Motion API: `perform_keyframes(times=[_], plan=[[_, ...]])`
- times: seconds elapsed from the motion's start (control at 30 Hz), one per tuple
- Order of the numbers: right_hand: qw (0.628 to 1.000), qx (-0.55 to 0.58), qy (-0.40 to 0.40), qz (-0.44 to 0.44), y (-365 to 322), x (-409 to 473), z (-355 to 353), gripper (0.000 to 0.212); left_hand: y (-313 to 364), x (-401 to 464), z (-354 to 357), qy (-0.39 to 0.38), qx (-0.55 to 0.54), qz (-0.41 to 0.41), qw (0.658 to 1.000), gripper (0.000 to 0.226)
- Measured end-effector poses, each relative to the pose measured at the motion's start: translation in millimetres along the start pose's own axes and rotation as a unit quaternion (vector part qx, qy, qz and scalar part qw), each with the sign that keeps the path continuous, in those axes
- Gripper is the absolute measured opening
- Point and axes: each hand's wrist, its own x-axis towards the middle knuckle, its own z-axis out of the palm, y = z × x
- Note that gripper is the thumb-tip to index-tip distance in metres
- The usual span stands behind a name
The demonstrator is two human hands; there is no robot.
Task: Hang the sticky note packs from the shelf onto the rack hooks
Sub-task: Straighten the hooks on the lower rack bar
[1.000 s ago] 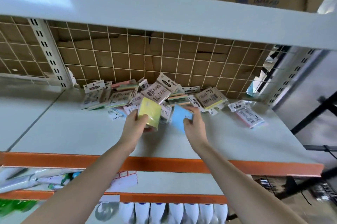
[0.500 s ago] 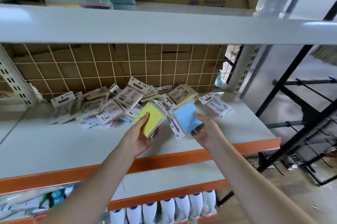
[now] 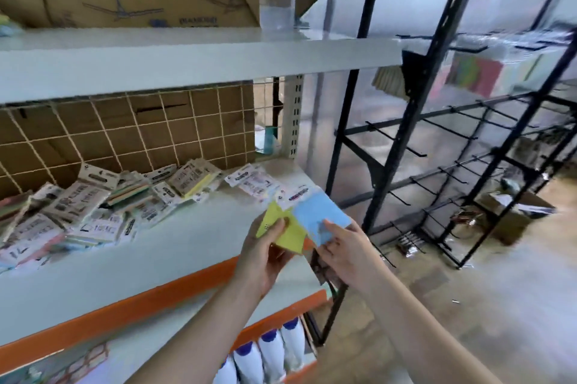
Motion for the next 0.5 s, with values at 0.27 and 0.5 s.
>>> perform_keyframes(times=[0.27,0.5], plan=[[0.967,-0.218,0.096,-0.095,-79,-38,-117,0.022,-88,-4,124,-0.084,0.05,-0.008,0.995,0.031],[0.9,-0.376,0.136,-0.172,-172,-63,-193,0.046,-129,1,213,-0.154,0.128,-0.007,0.98,0.033]])
